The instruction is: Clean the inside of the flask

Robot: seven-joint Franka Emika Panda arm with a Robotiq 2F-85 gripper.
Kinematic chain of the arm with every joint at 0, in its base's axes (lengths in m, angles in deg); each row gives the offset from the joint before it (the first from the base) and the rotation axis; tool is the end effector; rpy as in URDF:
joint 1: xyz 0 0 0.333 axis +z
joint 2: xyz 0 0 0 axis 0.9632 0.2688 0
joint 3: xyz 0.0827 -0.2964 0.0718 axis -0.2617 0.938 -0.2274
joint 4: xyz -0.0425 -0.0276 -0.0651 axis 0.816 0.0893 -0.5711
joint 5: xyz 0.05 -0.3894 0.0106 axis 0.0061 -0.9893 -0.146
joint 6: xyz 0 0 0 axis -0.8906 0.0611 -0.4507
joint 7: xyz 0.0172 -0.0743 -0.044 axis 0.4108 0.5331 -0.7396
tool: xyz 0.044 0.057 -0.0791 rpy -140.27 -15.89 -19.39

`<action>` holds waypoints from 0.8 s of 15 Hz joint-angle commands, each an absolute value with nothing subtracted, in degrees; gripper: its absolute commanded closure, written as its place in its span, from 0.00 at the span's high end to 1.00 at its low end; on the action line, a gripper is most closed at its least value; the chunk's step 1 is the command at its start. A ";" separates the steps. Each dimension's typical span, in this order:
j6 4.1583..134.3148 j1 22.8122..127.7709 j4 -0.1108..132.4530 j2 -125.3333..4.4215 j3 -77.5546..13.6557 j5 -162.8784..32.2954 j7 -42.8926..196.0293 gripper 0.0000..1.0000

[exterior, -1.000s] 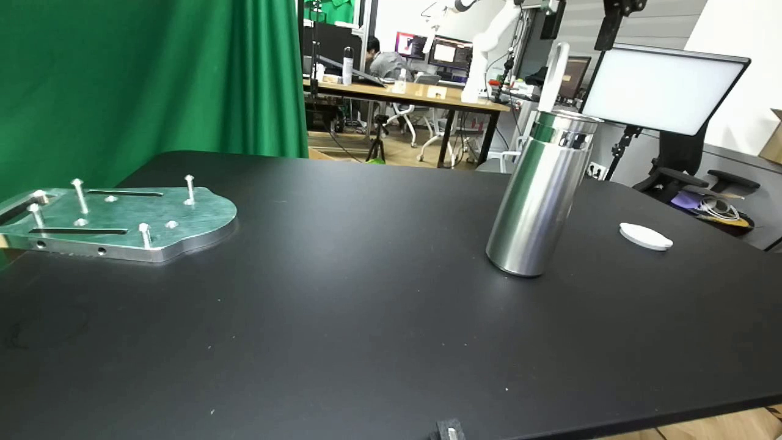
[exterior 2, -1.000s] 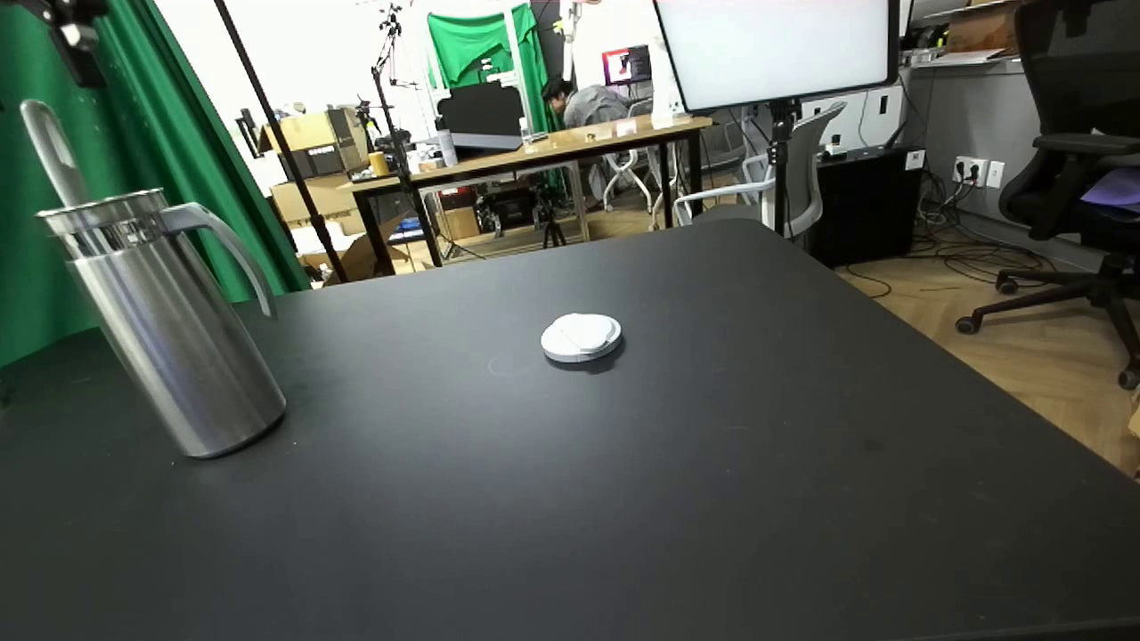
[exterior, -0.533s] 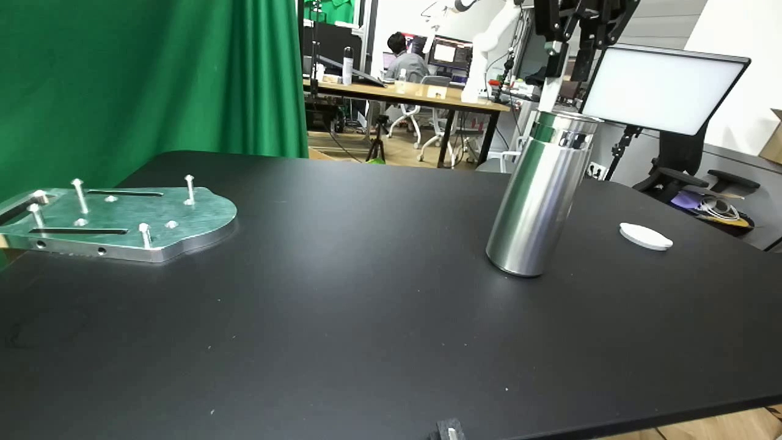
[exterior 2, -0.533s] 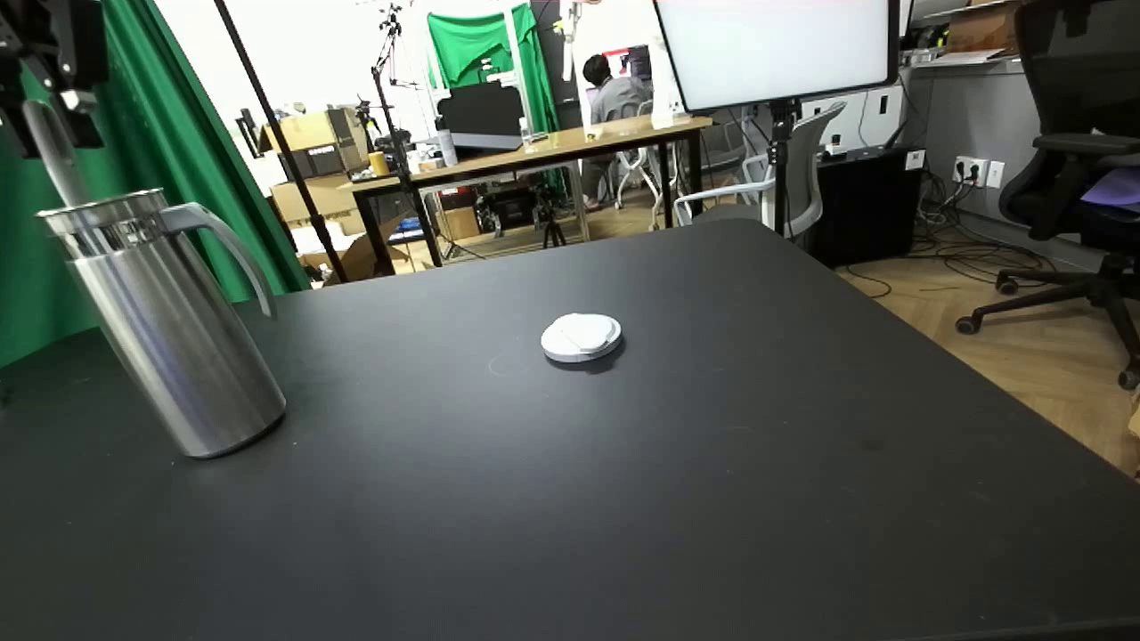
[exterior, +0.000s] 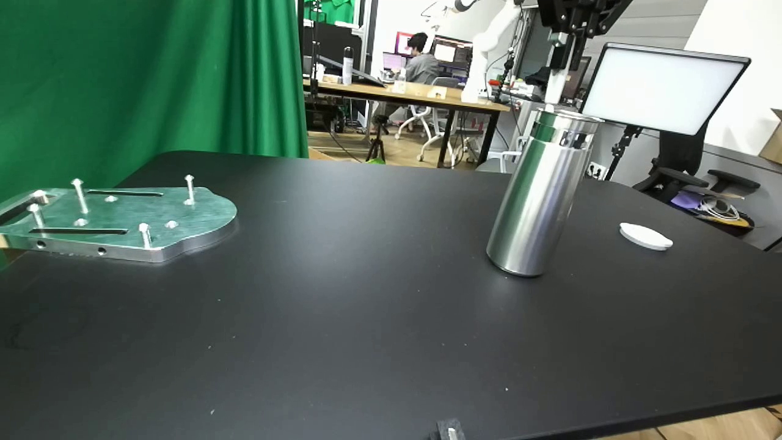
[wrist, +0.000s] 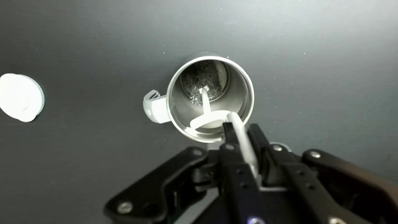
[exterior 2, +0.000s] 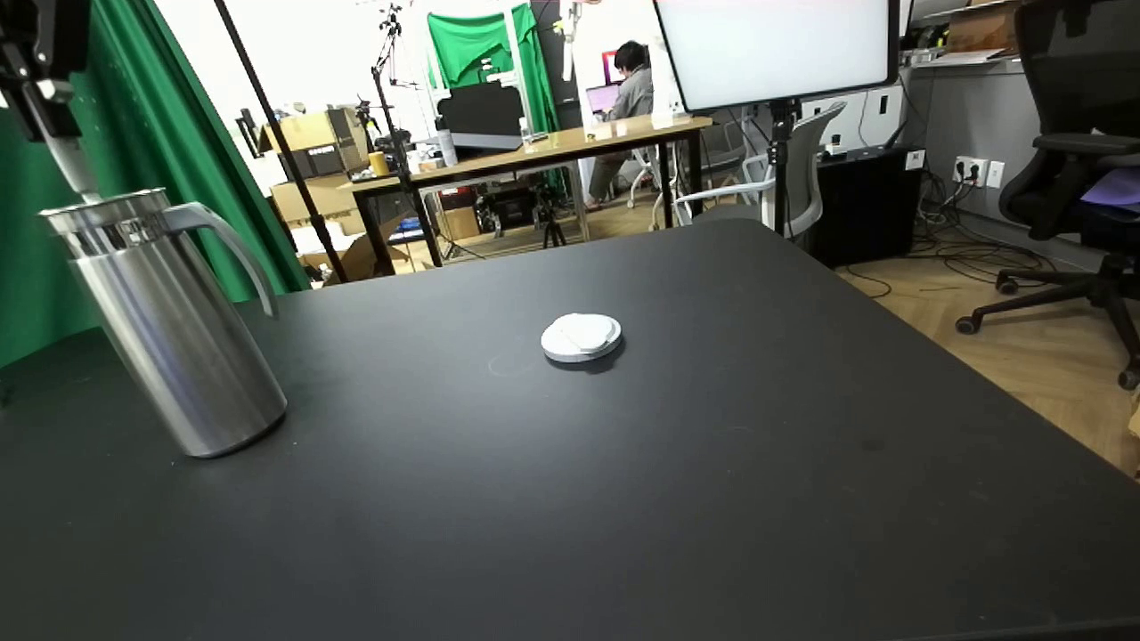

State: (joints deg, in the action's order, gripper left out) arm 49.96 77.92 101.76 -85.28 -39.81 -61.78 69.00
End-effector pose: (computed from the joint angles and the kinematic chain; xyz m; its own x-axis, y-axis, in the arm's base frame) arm 0.4854 0.0644 0.4258 0.9818 0.1741 -0.0759 0.1744 -0.9847 -0.0026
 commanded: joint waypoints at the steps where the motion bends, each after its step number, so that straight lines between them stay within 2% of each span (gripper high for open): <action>1: 47.11 78.13 99.88 -88.82 -39.51 -61.01 68.39 0.04; 8: 41.52 78.28 97.05 -95.28 -39.10 -61.46 65.05 0.04; 12: 44.64 78.08 100.83 -94.14 -39.39 -62.51 65.08 0.04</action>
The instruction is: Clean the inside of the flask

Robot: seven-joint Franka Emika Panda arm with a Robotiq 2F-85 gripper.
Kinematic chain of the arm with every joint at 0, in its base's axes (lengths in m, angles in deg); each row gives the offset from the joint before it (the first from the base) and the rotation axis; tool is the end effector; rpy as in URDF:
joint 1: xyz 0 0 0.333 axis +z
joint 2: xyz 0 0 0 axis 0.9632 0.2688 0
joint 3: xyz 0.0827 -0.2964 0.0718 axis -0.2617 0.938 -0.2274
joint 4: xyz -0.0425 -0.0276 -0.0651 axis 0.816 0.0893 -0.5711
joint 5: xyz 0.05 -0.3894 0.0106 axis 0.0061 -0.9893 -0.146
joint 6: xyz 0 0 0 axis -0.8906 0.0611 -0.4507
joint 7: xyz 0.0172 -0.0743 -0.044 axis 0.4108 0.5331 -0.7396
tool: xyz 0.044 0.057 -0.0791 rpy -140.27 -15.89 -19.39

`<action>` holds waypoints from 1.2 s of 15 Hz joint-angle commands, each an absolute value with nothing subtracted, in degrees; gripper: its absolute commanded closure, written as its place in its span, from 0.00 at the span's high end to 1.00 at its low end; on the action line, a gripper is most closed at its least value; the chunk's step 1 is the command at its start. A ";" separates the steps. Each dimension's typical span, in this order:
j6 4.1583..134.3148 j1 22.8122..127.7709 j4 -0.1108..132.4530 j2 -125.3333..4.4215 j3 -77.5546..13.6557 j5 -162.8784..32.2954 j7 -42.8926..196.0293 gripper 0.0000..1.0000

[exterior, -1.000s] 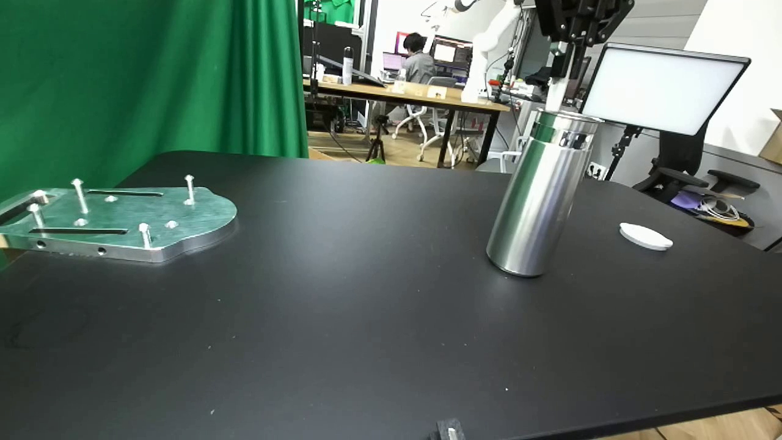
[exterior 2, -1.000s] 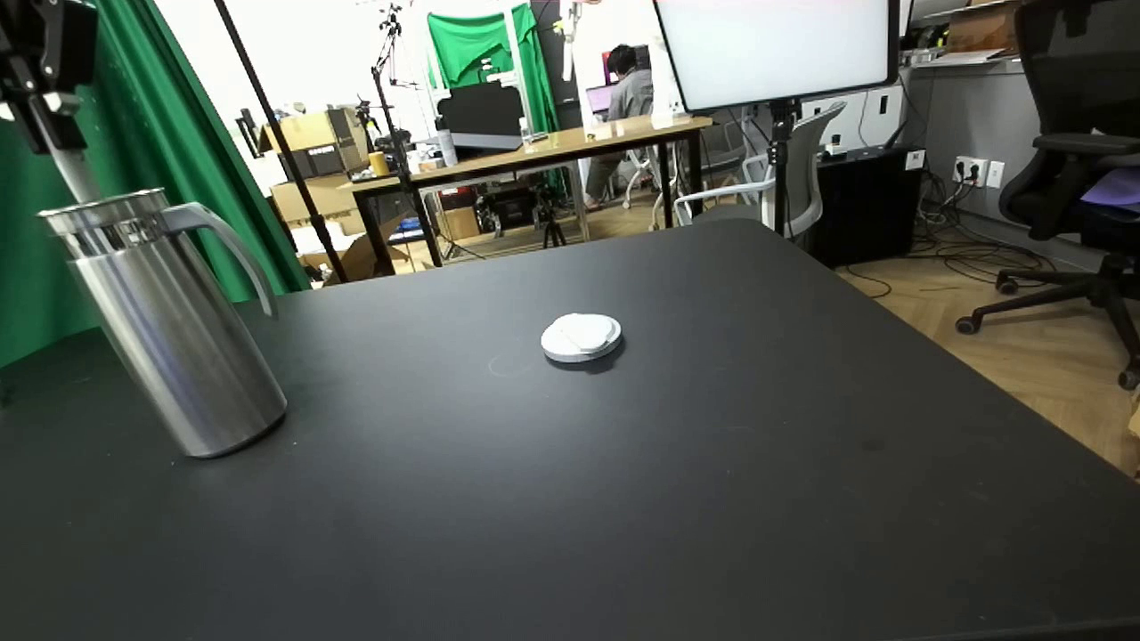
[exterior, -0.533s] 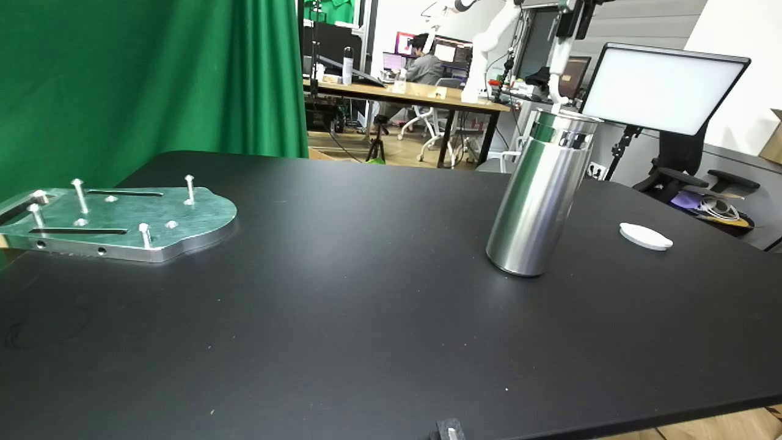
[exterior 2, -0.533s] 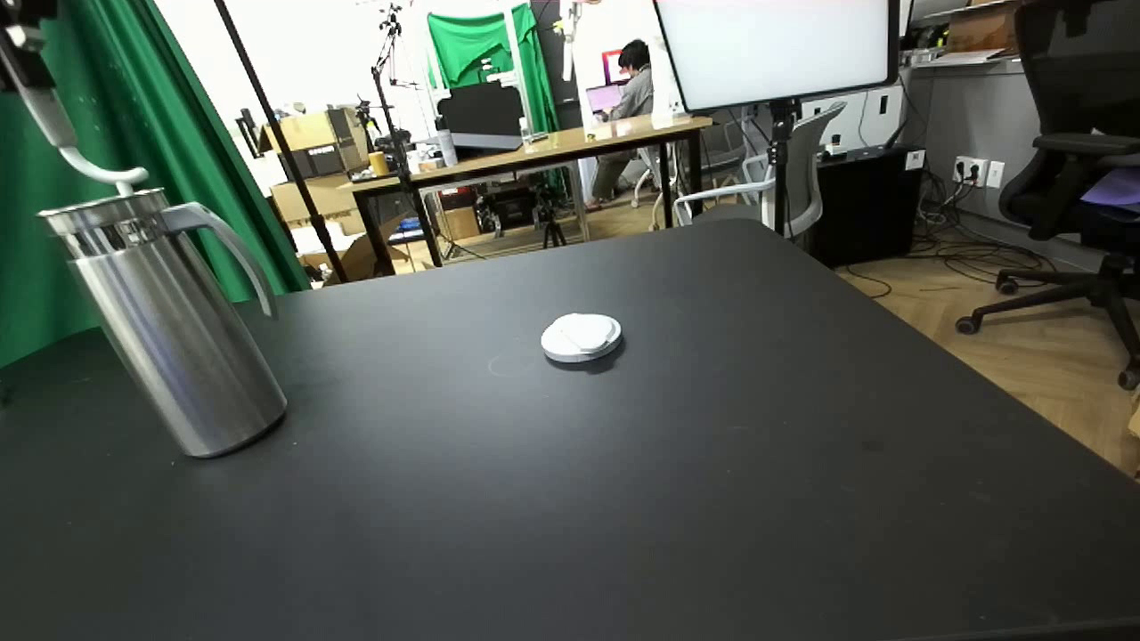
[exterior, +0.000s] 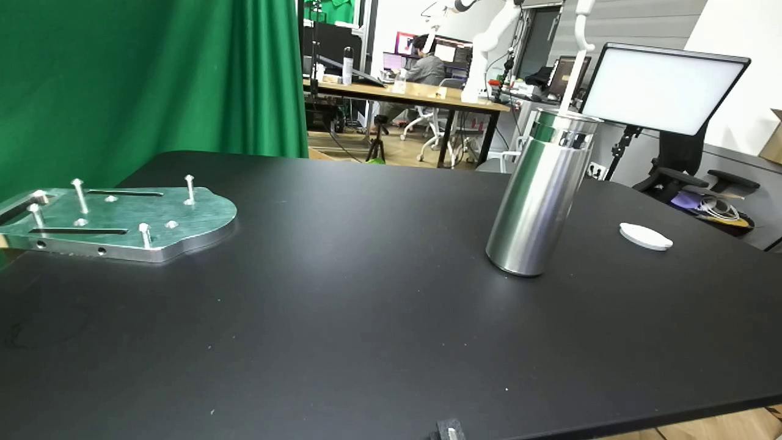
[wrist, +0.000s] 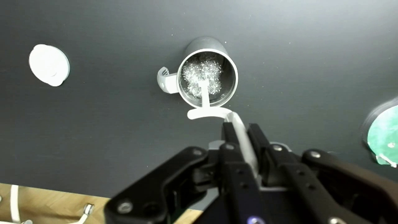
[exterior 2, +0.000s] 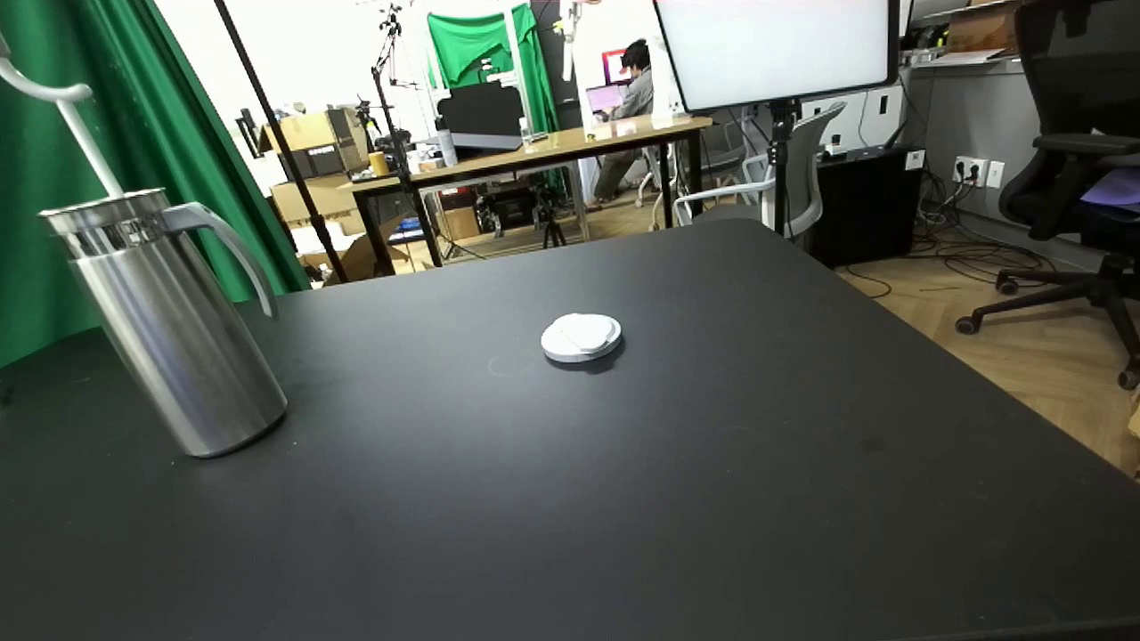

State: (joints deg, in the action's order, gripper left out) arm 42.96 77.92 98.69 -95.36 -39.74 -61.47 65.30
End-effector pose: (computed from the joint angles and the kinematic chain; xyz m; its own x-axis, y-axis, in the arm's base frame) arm 0.4570 0.0626 0.5243 0.9716 0.2346 0.0301 0.2344 -0.9721 0.0100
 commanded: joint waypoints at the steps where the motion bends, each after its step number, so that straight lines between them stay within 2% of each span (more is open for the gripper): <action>1: 45.44 77.98 102.20 -93.41 -39.57 -63.12 65.43 0.04; 6: 46.42 78.33 103.74 -90.49 -40.06 -64.88 65.76 0.04; 13: 44.66 78.47 99.73 -94.25 -39.26 -63.30 63.91 0.04; 18: 46.96 78.48 105.36 -93.10 -39.55 -64.02 64.01 0.04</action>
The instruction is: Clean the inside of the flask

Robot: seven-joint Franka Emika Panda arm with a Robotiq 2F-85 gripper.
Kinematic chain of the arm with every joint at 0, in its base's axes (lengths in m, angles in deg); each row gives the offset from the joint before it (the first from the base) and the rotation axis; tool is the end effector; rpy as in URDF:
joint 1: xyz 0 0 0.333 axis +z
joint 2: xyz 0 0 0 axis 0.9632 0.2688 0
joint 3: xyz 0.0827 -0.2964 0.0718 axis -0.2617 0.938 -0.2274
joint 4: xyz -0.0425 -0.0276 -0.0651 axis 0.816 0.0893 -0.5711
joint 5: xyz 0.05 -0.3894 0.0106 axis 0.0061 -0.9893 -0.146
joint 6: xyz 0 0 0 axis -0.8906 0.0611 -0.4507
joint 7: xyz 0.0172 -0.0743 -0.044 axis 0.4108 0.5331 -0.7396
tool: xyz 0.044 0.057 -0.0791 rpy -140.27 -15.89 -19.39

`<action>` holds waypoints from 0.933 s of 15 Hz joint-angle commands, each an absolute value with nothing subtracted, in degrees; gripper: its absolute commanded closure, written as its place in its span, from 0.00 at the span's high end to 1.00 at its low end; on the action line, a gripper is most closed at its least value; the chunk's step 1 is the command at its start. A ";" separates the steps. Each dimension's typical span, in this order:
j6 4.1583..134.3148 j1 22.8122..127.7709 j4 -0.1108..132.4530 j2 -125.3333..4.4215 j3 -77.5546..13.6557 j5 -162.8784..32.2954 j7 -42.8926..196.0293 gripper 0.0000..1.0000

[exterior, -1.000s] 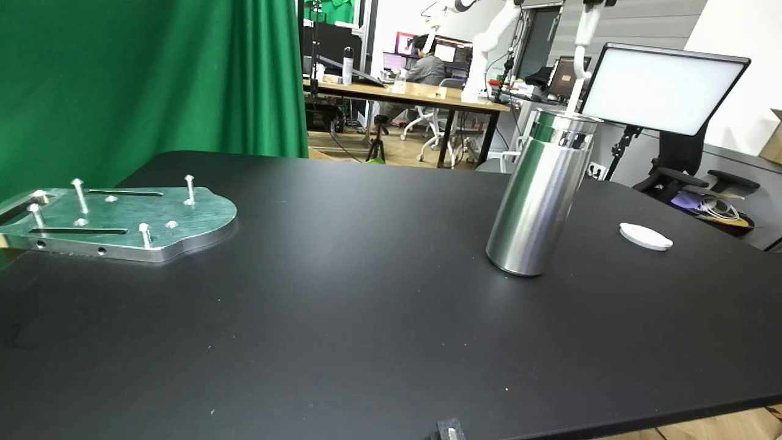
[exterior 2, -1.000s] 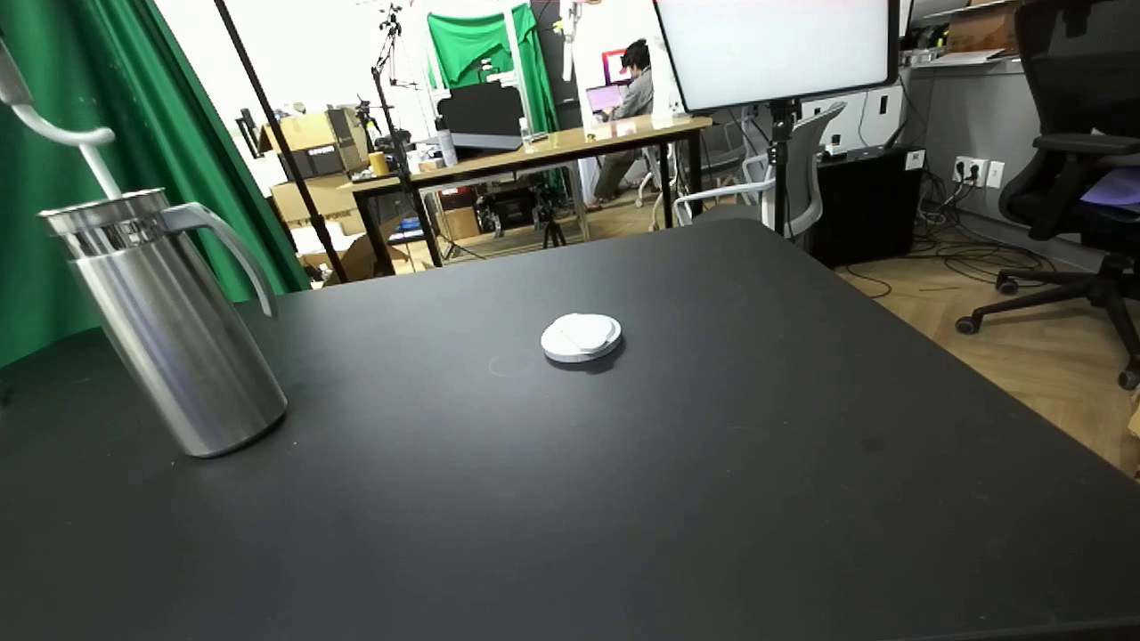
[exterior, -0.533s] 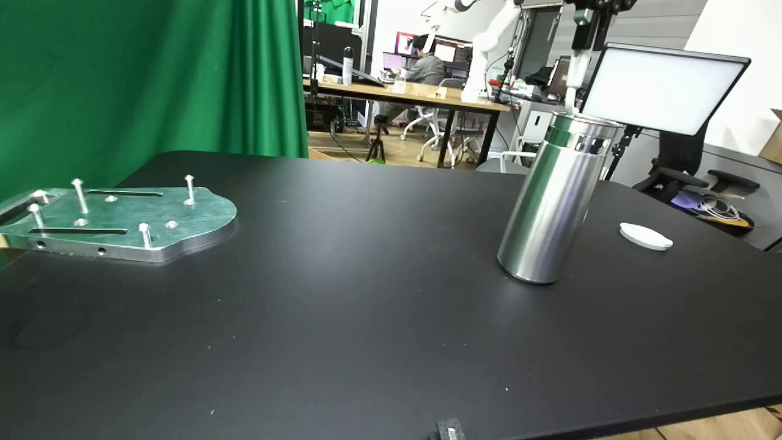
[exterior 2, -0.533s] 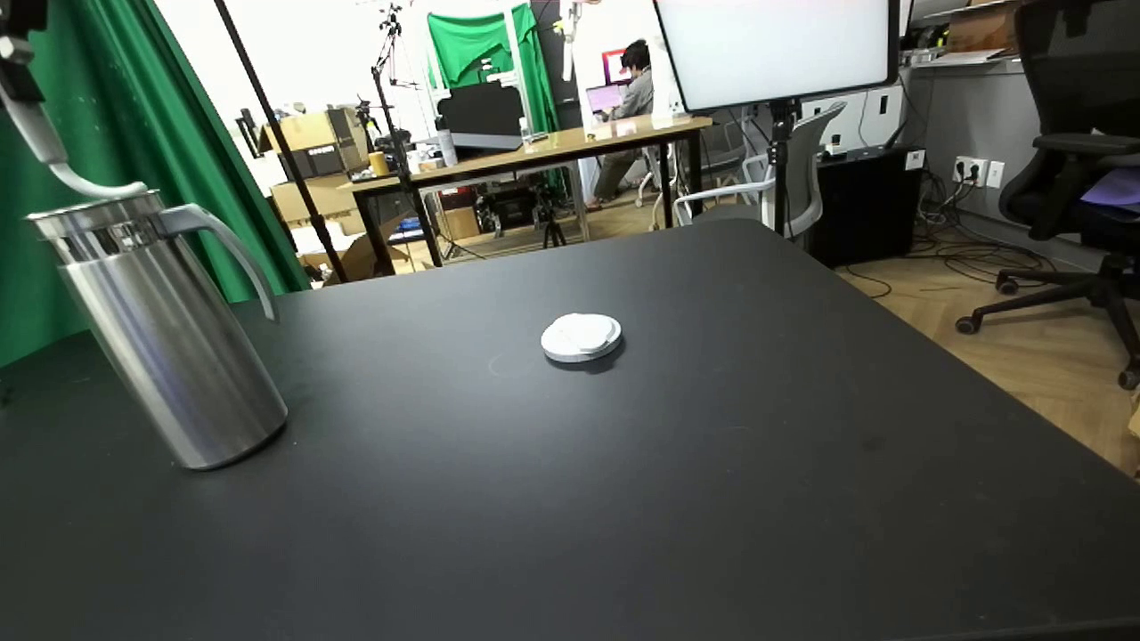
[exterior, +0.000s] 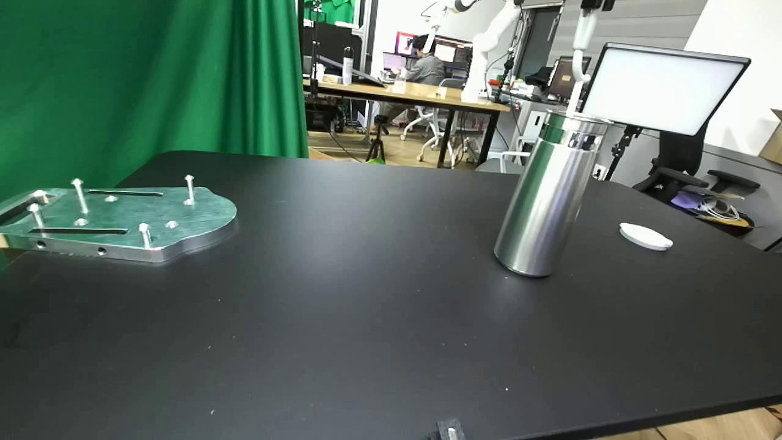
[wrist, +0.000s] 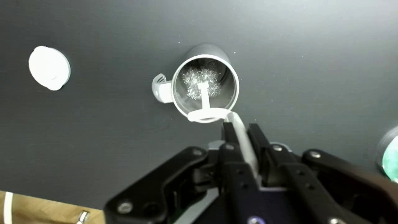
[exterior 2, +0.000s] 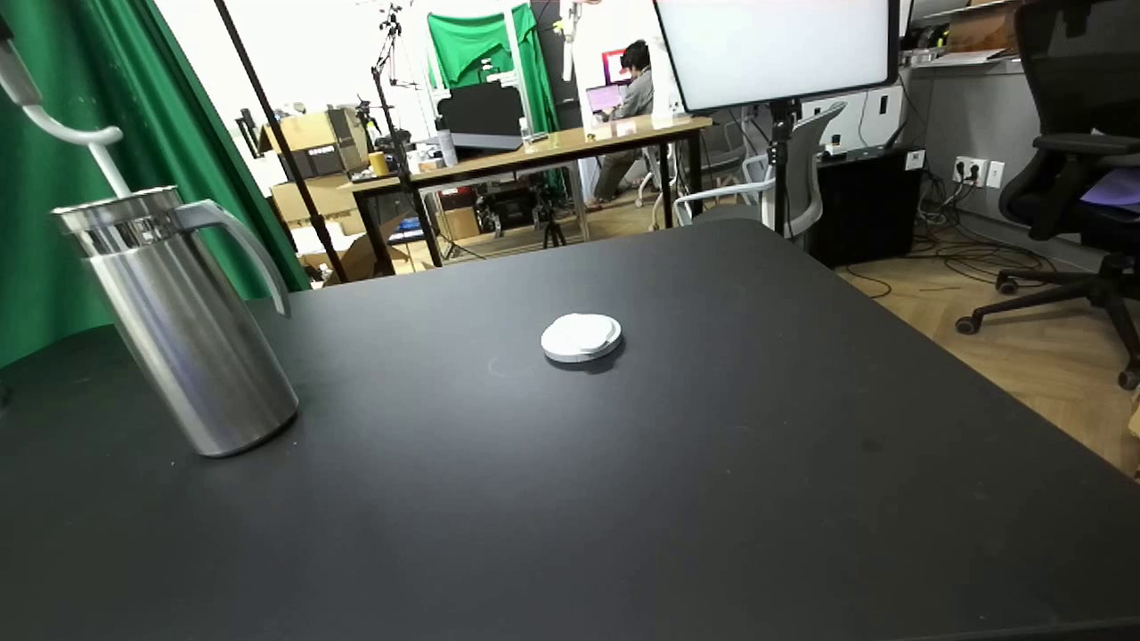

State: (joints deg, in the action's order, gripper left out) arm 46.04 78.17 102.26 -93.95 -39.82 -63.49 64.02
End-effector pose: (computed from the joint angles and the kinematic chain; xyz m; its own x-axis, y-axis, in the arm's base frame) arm 0.4574 0.0620 0.4880 0.9619 0.2731 -0.0077 0.2732 -0.9612 0.0379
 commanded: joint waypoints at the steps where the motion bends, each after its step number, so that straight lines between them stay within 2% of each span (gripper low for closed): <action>1: 47.16 78.44 106.51 -92.48 -39.71 -64.41 64.36 0.04; 14: 41.64 78.62 99.84 -98.07 -38.82 -65.10 61.21 0.04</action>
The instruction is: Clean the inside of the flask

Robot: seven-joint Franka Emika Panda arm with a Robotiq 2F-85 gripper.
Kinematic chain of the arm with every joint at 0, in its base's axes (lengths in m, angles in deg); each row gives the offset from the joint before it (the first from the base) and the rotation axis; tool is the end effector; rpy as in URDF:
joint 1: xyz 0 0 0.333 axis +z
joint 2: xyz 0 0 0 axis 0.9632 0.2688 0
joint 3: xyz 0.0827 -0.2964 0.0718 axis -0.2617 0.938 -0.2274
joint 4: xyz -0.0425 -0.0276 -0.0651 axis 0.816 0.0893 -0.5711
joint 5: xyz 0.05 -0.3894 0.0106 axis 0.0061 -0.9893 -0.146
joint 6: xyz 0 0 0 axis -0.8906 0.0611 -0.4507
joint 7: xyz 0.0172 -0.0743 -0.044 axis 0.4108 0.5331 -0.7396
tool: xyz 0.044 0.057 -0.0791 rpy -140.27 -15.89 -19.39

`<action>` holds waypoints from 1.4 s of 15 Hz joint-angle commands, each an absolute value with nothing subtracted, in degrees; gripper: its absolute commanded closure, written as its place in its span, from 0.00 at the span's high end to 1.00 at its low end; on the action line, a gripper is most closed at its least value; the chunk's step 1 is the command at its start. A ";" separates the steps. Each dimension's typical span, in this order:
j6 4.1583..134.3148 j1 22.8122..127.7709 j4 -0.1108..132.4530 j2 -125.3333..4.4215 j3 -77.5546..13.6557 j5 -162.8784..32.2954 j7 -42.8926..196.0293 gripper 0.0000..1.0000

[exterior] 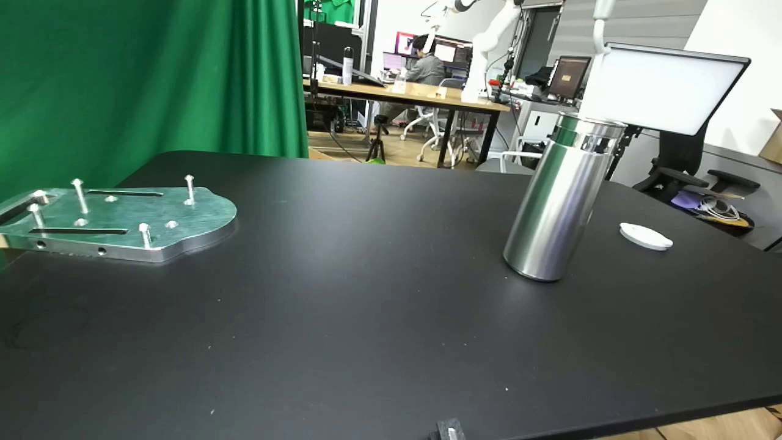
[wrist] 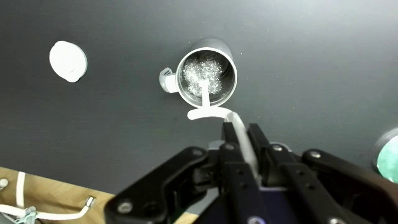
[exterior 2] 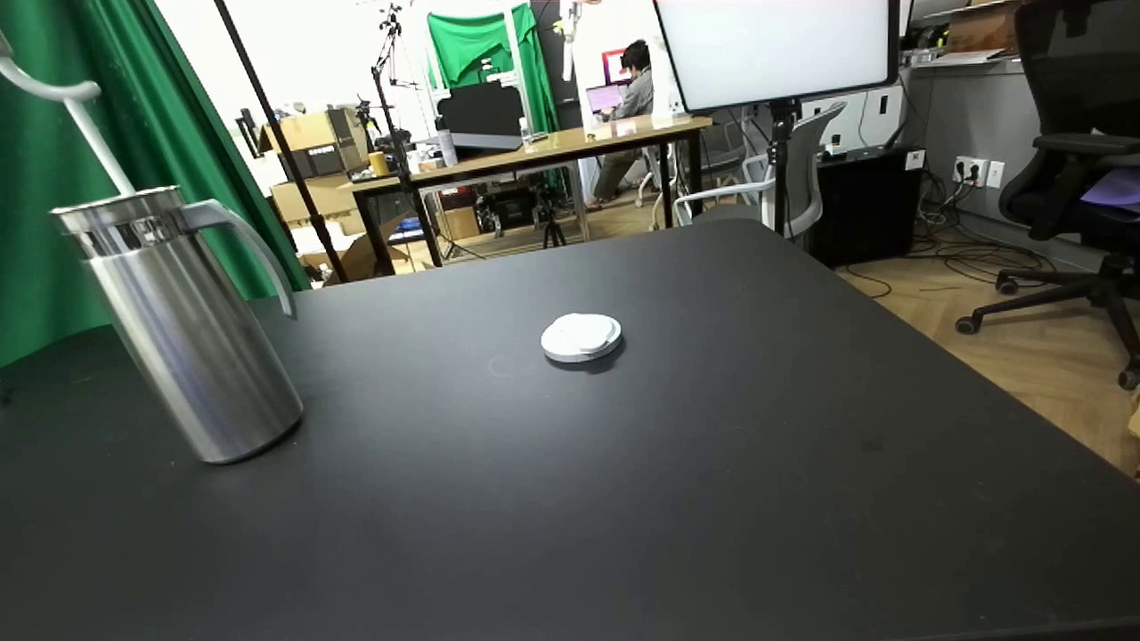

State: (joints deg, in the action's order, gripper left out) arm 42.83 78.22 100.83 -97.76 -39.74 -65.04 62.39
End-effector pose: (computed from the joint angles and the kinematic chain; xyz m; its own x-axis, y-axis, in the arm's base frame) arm 0.4441 0.0588 0.5252 0.9518 0.3061 0.0206 0.3039 -0.9499 0.0733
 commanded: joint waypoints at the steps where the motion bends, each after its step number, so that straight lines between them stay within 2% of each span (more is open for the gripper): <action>1: 42.40 78.62 100.79 -97.87 -38.76 -65.13 61.11 0.04; 6: 45.81 78.05 106.49 -92.44 -39.01 -66.22 62.65 0.04; 10: 45.83 77.95 104.33 -89.44 -39.13 -67.21 62.46 0.04; 17: 40.52 78.46 97.04 -96.68 -38.41 -65.39 59.00 0.04; 21: 42.60 78.75 100.31 -97.05 -37.47 -63.26 57.72 0.04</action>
